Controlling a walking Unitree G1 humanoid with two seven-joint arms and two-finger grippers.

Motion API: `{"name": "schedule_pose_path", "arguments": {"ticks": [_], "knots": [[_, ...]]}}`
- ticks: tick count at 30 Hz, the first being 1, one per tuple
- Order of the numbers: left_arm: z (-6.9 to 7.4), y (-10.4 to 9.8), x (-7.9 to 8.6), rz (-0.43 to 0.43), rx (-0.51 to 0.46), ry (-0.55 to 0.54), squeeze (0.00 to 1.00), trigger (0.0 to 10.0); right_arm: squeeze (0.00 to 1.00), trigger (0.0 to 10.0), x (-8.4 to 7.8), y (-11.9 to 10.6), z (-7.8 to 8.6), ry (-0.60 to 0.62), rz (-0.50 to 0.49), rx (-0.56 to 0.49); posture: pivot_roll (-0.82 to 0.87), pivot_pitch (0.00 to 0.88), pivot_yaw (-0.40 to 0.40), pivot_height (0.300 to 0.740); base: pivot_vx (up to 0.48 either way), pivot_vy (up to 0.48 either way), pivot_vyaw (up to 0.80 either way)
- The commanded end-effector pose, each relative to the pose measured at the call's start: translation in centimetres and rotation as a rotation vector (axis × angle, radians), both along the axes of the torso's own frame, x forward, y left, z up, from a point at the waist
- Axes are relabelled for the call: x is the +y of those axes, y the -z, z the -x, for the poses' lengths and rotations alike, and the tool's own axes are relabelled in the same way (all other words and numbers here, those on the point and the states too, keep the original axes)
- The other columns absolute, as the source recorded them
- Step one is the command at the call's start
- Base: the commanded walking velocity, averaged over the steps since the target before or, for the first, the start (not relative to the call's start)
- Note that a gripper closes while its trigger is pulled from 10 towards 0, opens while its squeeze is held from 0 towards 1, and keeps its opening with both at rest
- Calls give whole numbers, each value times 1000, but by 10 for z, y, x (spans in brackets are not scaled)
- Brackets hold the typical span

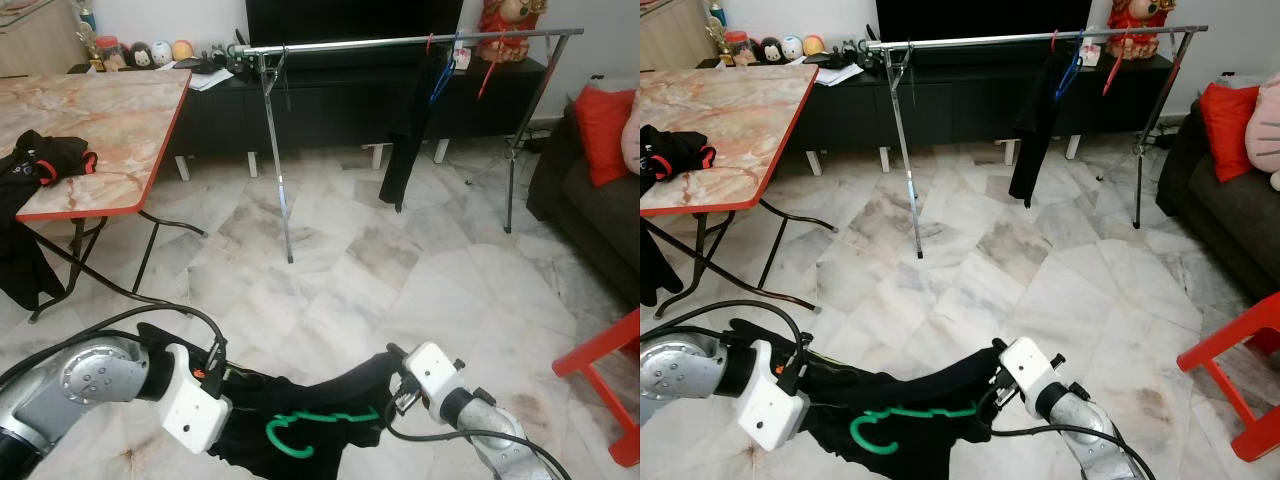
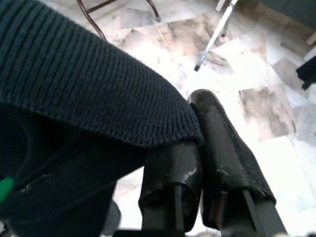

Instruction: Hang hanger

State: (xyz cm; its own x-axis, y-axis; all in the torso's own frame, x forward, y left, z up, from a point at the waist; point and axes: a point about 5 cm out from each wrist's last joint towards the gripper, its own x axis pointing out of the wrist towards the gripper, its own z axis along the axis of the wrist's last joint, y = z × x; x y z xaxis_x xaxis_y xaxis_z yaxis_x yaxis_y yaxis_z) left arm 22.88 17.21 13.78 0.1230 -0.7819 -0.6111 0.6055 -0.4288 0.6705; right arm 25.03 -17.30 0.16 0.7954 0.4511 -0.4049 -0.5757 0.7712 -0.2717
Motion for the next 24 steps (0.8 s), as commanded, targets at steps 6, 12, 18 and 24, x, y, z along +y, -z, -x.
{"name": "schedule_pose_path", "arguments": {"ticks": [6, 12, 18, 24], "knots": [[15, 1, -16, 27, 10, 111, 0, 10000, 0, 0, -1, -5, -12, 131, -100, -21, -10, 7, -13, 740, 0, 0, 0], [11, 1, -17, 38, -9, 102, 0, 10000, 0, 0, -10, -6, -15, 174, -105, -21, -13, 7, -14, 740, 0, 0, 0], [7, -4, -19, 84, -22, 60, 0, 10000, 0, 0, -12, 1, -8, 155, -90, 10, -12, 7, -15, 740, 0, 0, 0], [-4, -14, -24, 201, -62, -12, 0, 10000, 0, 0, -14, 8, -2, 132, -50, 32, -11, 10, -13, 740, 0, 0, 0]]}}
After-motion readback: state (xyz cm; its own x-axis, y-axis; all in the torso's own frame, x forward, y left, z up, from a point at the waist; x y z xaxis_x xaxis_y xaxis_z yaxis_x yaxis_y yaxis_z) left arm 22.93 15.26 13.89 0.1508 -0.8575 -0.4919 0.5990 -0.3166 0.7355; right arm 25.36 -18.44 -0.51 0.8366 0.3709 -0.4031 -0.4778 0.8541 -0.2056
